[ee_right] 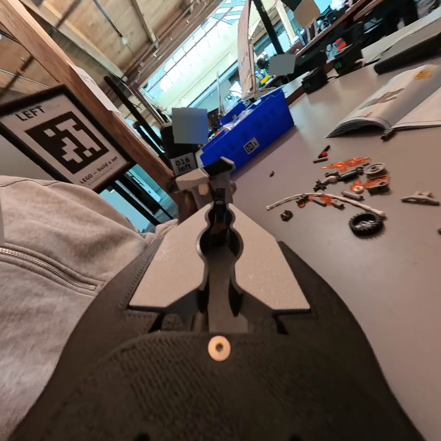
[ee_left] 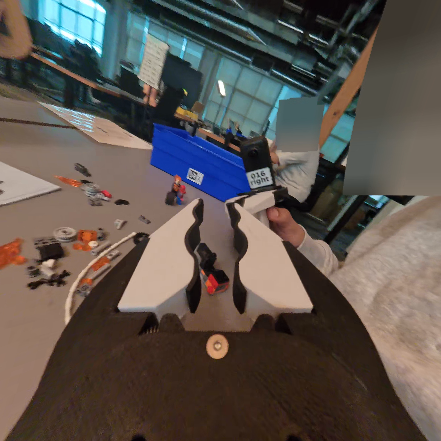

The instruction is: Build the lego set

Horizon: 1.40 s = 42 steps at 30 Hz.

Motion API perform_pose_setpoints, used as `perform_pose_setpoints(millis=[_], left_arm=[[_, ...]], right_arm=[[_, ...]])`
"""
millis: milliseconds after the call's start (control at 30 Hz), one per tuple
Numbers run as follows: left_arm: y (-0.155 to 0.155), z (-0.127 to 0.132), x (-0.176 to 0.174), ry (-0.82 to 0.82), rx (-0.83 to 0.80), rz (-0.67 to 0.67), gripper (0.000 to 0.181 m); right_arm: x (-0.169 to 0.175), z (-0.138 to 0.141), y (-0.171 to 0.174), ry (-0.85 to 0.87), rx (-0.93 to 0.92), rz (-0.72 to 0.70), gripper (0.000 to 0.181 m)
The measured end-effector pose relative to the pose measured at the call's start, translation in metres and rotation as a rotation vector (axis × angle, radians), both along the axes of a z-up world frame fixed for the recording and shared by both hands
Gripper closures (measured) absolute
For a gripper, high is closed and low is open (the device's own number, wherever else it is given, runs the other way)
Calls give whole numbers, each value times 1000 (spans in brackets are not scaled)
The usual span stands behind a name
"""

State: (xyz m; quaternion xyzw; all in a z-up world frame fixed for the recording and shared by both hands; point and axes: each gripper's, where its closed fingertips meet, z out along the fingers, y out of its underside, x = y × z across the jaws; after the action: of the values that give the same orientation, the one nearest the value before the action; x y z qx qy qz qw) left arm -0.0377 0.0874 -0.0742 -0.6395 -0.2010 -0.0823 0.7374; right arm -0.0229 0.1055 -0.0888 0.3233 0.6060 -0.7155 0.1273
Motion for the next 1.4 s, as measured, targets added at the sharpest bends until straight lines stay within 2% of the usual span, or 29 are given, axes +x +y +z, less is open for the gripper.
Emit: perform_pose_setpoints(millis=[100,267,433,600,733,800,933,1233,1400], left_arm=[[-1,-2,1,48,-42,30,159],[18,-33,19,121,-312,-64,139],[29,-65,38,140,-555,-228,137],[24,-105,36,255,-838,-287,135],[28,-109,39,259,-847,-318,139],[28,-111,39,259,-856,-318,150],[29,-111,37,260,-864,-285,152],[17,-112,15,243,-918,-41,152],[9,-97,4,164,-810,40,152]], right_arm=[[-2,-3,21,-29,24,-56,176],[16,-32,46,-217,108,-147,175],[49,-59,34,-347,117,-154,176],[44,-64,25,-390,79,-153,176],[43,-71,21,-389,150,-164,176],[42,-72,23,-410,150,-178,176],[37,-70,28,-456,113,-185,175],[17,-68,9,-474,134,-131,175],[1,-65,-1,-486,143,-112,175]])
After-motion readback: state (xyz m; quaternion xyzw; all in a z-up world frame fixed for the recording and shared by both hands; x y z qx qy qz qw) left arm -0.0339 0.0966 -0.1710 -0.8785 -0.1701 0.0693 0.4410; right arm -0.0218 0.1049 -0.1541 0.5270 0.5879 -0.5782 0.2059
